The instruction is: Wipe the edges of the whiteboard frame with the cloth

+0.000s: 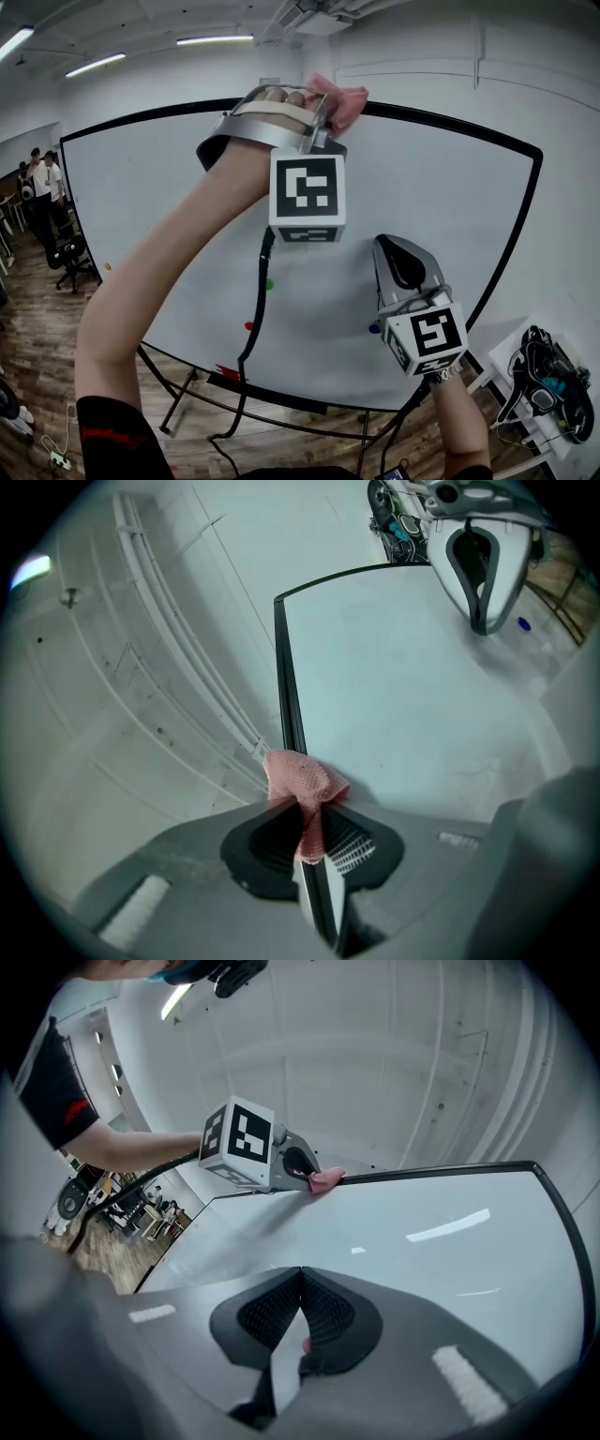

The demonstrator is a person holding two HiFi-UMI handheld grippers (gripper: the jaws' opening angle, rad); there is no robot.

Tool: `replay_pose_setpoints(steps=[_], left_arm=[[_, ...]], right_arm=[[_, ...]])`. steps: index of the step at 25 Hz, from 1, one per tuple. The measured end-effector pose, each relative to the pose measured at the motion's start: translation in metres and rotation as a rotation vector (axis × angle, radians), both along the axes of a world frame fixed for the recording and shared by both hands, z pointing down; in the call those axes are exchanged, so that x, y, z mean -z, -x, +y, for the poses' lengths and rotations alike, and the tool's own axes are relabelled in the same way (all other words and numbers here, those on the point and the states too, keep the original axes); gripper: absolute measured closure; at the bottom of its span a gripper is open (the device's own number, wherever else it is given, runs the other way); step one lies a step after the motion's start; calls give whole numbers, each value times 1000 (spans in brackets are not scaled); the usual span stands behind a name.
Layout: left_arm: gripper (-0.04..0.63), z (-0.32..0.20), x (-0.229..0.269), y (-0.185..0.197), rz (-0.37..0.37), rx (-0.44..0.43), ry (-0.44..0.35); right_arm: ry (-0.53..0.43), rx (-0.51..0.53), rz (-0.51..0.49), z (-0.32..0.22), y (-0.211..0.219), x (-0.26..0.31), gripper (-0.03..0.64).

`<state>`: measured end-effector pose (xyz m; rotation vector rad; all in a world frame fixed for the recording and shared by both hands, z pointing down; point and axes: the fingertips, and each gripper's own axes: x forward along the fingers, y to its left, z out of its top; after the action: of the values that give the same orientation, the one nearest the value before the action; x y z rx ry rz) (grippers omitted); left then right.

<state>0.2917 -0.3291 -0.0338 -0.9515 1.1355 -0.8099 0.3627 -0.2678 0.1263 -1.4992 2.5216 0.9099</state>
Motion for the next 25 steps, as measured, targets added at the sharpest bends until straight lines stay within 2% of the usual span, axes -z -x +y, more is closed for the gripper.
replay_pose_setpoints(steps=[11,25], left_arm=[[551,3,1,-5,9,-9,0],[551,11,-2,-40,13,5,7]], right_arm=[[3,-25,15,6,-8,-1,615],[6,-21,8,19,-49,-4,615]])
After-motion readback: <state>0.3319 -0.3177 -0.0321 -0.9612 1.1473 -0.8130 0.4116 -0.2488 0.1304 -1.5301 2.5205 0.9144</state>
